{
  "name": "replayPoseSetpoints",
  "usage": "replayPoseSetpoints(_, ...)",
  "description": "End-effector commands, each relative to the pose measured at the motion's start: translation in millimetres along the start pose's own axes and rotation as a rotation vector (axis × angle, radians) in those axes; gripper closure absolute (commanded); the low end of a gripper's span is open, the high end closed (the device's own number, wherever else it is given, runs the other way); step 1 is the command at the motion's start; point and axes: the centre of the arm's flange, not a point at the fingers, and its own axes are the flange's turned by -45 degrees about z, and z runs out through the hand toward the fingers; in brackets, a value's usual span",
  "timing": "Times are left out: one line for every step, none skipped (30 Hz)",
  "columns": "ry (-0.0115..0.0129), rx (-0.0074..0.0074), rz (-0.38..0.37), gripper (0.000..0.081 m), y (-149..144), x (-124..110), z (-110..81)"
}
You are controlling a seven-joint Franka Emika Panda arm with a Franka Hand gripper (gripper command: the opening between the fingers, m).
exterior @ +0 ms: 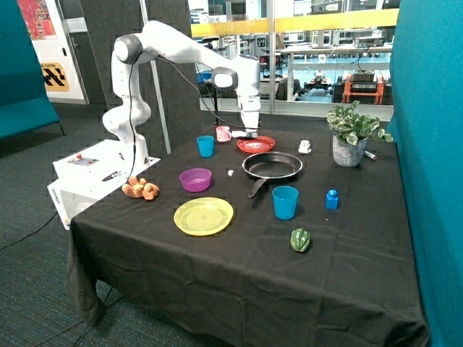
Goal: Clean the pan
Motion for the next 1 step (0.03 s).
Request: replayPoseSetpoints(-0.0015, 0.0013, 0.002, 0.0808, 0.7, -5.2, -3.7)
